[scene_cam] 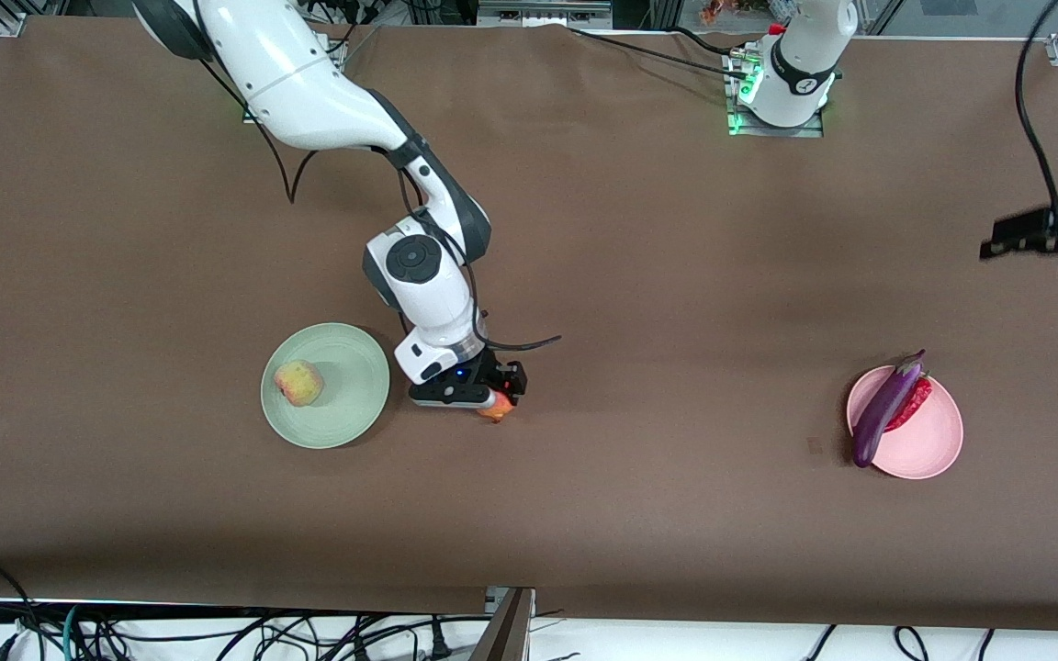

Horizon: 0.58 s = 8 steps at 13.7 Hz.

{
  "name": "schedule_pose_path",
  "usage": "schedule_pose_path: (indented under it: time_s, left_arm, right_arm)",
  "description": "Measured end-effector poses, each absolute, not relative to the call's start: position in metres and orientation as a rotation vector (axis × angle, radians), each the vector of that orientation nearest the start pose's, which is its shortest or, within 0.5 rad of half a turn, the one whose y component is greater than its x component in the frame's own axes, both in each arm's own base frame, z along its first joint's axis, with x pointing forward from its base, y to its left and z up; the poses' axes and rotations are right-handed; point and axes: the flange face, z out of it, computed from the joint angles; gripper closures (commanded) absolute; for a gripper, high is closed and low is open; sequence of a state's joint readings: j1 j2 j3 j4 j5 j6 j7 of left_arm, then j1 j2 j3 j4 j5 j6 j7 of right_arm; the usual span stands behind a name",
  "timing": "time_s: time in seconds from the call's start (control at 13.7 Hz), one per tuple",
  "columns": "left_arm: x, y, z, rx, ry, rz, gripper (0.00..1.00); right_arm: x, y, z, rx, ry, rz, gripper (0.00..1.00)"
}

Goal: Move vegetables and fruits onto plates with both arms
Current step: 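Raise the left gripper to rest while the right gripper carries the pomegranate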

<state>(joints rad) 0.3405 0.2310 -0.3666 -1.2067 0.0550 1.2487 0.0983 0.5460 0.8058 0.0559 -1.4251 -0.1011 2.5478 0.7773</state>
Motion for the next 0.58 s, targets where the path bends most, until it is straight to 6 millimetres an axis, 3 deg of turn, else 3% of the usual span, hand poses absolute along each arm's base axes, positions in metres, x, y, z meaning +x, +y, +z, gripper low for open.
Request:
schedule_pose_path:
  time_s: [0.15, 0.22, 0.37, 0.58]
  left_arm:
    - [0.550, -0.008, 0.668, -3.125, 0.098, 0.230, 0.00]
    - [0.540, -0.017, 0.665, -3.124, 0.082, 0.220, 0.00]
    - [0.538, -0.017, 0.631, -3.119, 0.056, 0.232, 0.00]
    - [0.548, -0.006, 0.576, -3.125, 0.026, 0.269, 0.00]
  right_arm:
    - [0.636, 0.394, 0.282, -3.024, 0.139, -0.313, 0.67]
    - [0.642, 0.374, 0.293, -3.068, 0.094, -0.268, 0.67]
    - [0.655, 0.326, 0.299, -3.145, 0.029, -0.152, 0.67]
    - [0.670, 0.255, 0.285, -3.212, -0.035, 0.039, 0.67]
